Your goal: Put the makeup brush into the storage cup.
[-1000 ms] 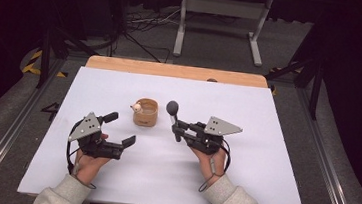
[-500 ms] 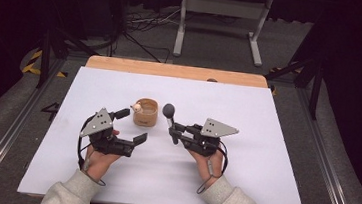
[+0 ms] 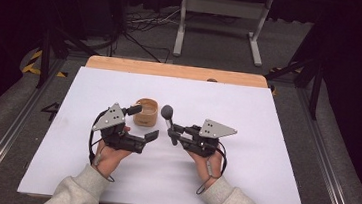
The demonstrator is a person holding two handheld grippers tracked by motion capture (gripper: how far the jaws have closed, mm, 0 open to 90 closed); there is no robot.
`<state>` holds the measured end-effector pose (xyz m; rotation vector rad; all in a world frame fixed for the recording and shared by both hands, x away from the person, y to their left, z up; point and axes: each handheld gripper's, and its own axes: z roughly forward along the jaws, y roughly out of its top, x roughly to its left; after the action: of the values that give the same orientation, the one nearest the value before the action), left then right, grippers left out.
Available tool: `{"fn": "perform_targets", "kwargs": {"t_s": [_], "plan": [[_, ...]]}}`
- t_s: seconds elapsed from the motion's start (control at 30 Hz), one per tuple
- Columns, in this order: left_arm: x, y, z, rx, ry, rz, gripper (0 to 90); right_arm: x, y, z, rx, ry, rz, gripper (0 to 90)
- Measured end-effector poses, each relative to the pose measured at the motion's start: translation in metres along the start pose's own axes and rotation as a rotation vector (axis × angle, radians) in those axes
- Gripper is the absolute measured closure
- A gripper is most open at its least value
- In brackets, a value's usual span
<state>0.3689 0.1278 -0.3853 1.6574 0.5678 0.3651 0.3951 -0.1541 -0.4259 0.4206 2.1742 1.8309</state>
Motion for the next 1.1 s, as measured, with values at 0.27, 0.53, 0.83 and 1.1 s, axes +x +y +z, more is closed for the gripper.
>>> {"fn": "perform_targets", "kwargs": {"t_s": [0.27,0.53,0.83,1.1], "plan": [[-0.006,0.007,0.012,-0.006,-0.026,0.004,0.1,0.002,-0.001,0.002,0.004,0.005,-0.006,74.4],[-0.012,0.008,0.02,-0.003,-0.04,0.012,6.4,0.002,-0.001,0.002,0.006,0.013,-0.009,74.4],[-0.015,0.006,0.022,-0.026,-0.019,0.032,35.2,0.004,-0.002,0.003,0.013,0.016,-0.016,74.3],[-0.017,0.008,0.022,-0.024,-0.015,0.03,54.9,0.005,-0.002,0.004,0.017,0.021,-0.017,74.3]]}}
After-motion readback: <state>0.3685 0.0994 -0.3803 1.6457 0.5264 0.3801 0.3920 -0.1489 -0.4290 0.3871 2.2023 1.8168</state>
